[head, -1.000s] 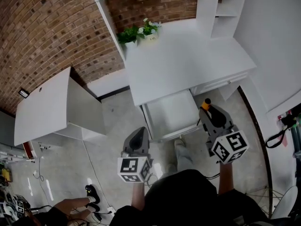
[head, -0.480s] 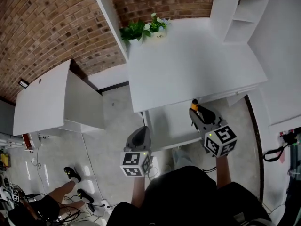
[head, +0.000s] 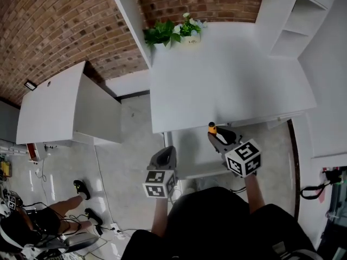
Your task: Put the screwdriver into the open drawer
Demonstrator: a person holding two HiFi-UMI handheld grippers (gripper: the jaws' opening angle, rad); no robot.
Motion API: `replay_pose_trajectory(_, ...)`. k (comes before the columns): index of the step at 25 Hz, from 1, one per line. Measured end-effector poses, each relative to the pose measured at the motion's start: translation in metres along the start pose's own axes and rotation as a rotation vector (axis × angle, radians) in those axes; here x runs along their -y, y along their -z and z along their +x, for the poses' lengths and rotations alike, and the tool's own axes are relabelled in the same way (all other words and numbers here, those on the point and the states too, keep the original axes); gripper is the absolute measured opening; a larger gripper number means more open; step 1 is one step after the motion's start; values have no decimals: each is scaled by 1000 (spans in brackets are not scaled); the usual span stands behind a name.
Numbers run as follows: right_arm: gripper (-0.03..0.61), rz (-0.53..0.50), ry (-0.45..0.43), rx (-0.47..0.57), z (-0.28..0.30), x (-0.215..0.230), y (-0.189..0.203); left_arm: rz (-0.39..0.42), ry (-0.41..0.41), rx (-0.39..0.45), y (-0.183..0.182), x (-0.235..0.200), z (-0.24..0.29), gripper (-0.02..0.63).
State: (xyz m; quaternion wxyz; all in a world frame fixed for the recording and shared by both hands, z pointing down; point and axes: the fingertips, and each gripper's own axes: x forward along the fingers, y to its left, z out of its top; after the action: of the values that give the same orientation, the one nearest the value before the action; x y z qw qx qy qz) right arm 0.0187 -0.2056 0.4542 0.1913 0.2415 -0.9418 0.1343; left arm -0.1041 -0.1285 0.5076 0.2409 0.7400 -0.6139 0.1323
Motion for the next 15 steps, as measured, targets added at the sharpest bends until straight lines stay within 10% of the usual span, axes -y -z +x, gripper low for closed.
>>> replay_pose_trajectory(15,109,-36,-148,-283,61,-7,89,18,113,-242,55,-9,50,9)
